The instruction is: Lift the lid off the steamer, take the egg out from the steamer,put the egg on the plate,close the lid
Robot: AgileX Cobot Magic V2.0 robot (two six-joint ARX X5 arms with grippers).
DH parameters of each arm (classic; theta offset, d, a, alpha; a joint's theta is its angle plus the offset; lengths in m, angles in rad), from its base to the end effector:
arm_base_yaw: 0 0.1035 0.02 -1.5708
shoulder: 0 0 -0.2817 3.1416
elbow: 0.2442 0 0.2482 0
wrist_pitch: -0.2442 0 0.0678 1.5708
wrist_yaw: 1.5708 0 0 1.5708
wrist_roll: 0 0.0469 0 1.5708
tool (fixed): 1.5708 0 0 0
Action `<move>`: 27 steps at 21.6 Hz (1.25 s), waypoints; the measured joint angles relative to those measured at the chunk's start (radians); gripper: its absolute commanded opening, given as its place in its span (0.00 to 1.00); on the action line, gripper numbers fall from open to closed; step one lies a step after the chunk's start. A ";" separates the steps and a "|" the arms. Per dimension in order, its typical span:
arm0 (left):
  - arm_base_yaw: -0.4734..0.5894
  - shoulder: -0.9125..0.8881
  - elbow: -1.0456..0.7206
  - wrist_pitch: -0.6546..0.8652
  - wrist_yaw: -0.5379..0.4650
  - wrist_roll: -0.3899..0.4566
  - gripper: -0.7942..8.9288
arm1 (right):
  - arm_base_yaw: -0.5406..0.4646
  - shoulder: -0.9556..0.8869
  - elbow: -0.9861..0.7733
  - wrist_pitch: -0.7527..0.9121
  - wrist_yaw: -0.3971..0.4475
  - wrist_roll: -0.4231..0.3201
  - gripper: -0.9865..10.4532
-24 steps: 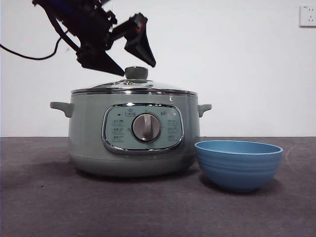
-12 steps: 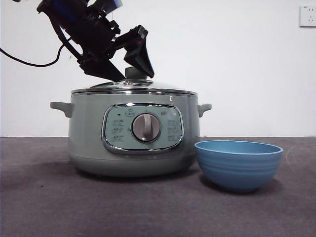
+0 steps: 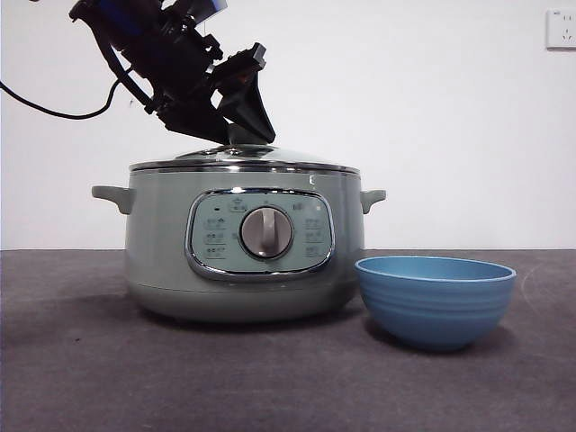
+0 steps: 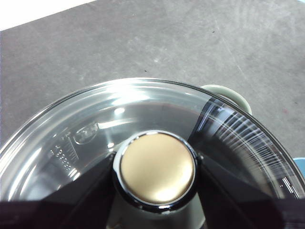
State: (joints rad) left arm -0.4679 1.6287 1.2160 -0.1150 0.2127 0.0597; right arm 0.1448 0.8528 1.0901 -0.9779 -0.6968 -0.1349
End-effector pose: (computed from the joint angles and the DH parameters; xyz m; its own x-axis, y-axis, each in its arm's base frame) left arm 0.3340 -0.1798 0.2859 0.6585 -0.5693 -0.4922 0.6294 0.7752 -0.0546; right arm 0.1255 0.0487 0.3606 0.4675 0.7167 -0.5174 -0.6639 0.6712 0.3298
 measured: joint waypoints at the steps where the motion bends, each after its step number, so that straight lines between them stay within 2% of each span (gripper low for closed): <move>1: 0.000 0.000 0.000 0.000 0.000 0.000 0.07 | 0.000 0.000 0.000 0.000 0.000 0.000 0.61; 9: 0.000 -0.015 -0.005 0.003 0.000 -0.001 0.07 | 0.000 0.000 0.000 0.000 0.000 0.000 0.61; 18: 0.000 -0.189 -0.008 -0.030 0.000 -0.001 0.07 | 0.000 0.000 0.000 0.006 0.000 0.002 0.61; 22: 0.000 -0.344 -0.010 -0.127 -0.002 -0.001 0.07 | 0.008 0.027 0.000 0.126 -0.001 0.053 0.61; 27: 0.000 -0.595 -0.010 -0.301 -0.059 -0.001 0.07 | 0.095 0.119 0.000 0.279 0.007 0.135 0.61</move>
State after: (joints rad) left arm -0.4679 1.0332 1.2057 -0.4156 0.1535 0.0586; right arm 0.2398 0.9718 1.0901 -0.6991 -0.6895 0.0006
